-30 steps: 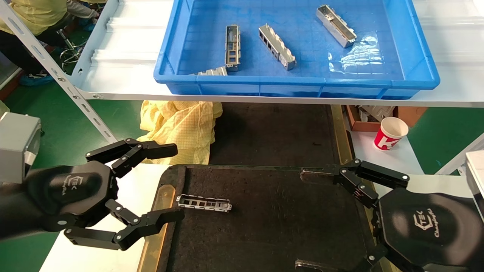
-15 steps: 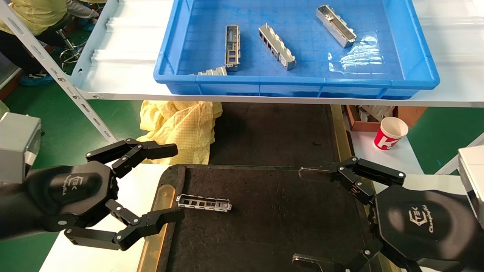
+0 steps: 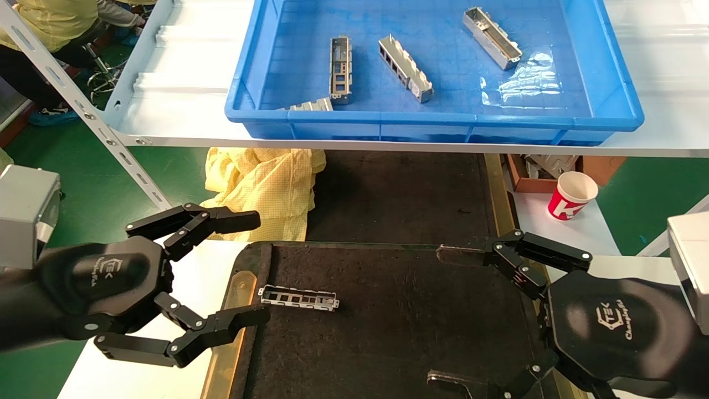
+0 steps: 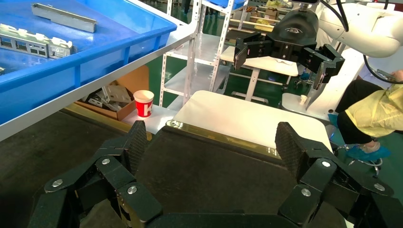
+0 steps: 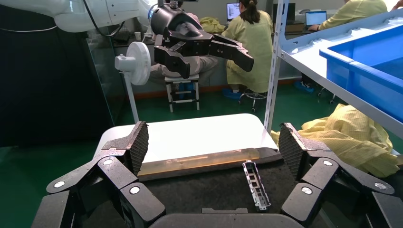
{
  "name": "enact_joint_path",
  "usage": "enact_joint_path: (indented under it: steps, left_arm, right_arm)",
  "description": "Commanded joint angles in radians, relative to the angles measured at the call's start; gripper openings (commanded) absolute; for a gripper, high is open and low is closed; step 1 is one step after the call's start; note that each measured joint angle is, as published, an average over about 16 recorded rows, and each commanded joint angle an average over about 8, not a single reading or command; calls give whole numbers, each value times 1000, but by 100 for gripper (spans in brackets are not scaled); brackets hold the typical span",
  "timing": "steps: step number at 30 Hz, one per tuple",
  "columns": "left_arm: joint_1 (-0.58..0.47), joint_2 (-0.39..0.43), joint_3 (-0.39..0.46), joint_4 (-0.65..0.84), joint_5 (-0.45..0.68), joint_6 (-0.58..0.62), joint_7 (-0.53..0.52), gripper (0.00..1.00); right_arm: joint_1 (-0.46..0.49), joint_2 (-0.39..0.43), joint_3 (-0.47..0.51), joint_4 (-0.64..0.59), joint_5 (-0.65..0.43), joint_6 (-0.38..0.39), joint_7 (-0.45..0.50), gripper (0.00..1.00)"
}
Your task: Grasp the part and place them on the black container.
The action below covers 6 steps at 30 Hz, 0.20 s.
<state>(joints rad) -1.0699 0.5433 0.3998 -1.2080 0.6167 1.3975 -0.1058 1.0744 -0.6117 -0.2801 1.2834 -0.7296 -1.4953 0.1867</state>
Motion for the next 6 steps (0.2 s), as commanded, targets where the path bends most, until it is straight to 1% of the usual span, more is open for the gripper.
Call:
enact_joint_path:
  steps: [1,6]
  left_arm:
    - [0,0,0,0,0,0,0,100]
    - [0,0,0,0,0,0,0,100]
  right_arm:
    - [0,0,0,0,0,0,0,100]
    - [0,0,-1,-1,0,0,0,100]
